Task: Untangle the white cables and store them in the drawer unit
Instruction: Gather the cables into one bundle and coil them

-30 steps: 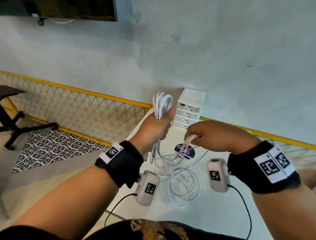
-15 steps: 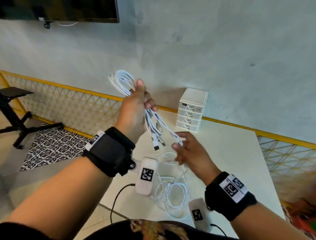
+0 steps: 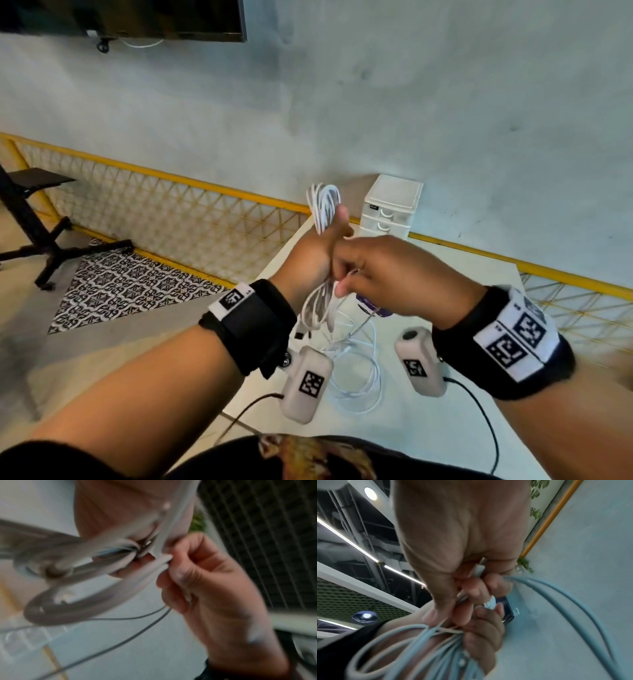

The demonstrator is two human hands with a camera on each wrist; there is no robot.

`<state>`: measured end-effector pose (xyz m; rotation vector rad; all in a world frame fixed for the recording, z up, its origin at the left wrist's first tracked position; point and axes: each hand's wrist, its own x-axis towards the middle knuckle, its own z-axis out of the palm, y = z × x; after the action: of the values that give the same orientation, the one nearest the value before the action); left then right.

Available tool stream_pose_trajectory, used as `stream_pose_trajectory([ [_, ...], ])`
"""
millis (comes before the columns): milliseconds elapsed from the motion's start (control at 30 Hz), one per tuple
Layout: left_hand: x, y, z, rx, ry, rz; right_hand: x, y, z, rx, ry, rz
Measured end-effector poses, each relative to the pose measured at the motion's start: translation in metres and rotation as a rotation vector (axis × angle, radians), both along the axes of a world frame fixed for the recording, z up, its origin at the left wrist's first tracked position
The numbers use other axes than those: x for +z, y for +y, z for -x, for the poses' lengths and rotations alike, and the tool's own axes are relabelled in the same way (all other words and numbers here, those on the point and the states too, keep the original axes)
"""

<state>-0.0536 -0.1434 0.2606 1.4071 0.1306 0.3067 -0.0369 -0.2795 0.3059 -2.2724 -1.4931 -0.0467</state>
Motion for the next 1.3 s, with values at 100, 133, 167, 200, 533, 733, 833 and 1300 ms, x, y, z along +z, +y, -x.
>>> stream_pose_trajectory([
  [100,-0.004,-0.001,0.001,-0.16,0.063,-0.073,0.004,-0.002,-0.012,-0.144,-0.006,-0.139],
  [133,-0.006,-0.001,0.004,-0.213,0.075,-0.11,0.004,-0.003,-0.014,-0.173,-0.018,-0.154],
  [167,-0.006,-0.002,0.008,-0.27,0.092,-0.132,0.002,-0.003,-0.016,-0.188,-0.032,-0.165],
  [200,-0.006,-0.002,0.011,-0.32,0.1,-0.134,0.001,-0.003,-0.017,-0.195,-0.032,-0.178],
  [533,0.012,0.031,0.02,-0.344,-0.21,0.252,-0.056,-0.028,-0.045,-0.07,0.772,-0.567],
  [733,-0.009,0.008,0.02,-0.317,-0.111,0.032,-0.035,0.005,-0.026,0.023,0.935,-0.874],
  [833,-0.009,0.0,0.023,-0.312,-0.12,-0.072,-0.028,0.015,-0.033,-0.034,1.102,-0.778],
  [1300,0.009,0.029,0.028,-0.106,-0.102,-0.16,-0.057,0.02,-0.052,0.291,1.498,-0.492],
])
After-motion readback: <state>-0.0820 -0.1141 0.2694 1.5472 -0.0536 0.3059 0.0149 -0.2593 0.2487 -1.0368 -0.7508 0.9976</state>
